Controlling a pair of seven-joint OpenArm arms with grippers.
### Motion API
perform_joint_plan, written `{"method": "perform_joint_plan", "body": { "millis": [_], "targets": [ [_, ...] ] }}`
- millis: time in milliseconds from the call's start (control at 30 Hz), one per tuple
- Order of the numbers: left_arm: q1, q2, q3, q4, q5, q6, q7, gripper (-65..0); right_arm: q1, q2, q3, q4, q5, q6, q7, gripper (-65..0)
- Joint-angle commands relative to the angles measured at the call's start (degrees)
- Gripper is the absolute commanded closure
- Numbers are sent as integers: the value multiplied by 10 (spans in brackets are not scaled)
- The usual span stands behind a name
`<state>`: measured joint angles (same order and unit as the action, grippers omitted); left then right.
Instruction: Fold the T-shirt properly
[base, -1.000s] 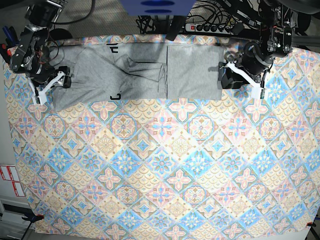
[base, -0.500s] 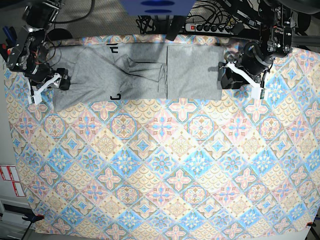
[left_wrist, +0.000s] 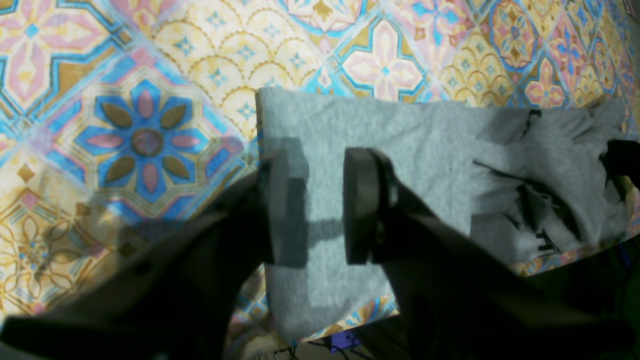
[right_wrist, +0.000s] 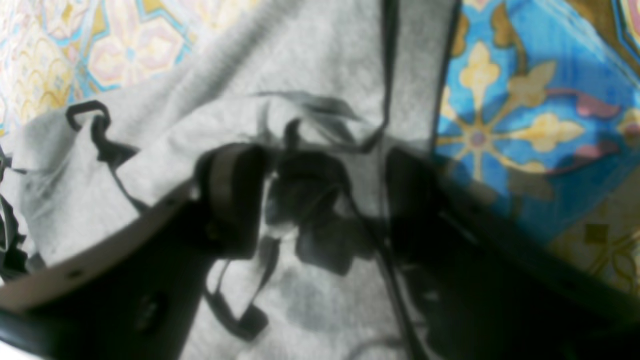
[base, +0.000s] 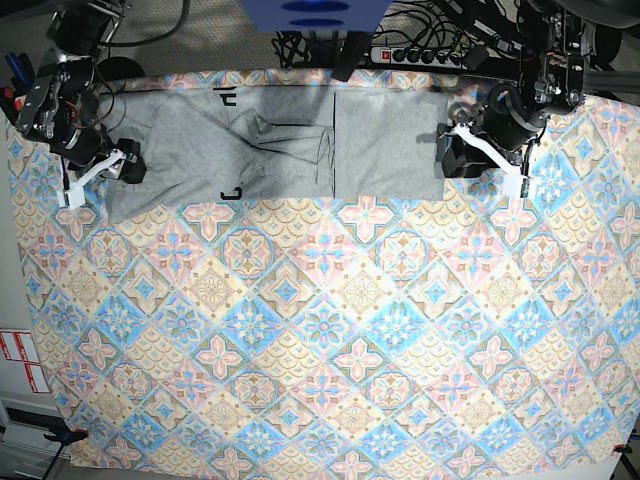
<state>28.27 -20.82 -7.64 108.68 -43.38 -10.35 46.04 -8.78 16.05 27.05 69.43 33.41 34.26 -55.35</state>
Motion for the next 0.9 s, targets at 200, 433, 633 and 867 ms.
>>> {"method": "perform_joint_plan", "body": {
  "millis": [200,433,633,867],
  "targets": [
    [-2,-6,-3,8,-5,-3,-12,-191,-3,17,1,9,-6,4,-10,-347],
    [-2,-6,-3,8,-5,-3,-12,-191,-4,26,24,45,-6,4,-15,-373],
    [-3,-6,-3,8,-5,-3,-13,-191,-16,31,30,50,-6,4,-11,-374],
    [-7,-5,-3,8,-5,-3,-10,-191,-14,35,32,50,-6,4,-10,-374]
  ]
}}
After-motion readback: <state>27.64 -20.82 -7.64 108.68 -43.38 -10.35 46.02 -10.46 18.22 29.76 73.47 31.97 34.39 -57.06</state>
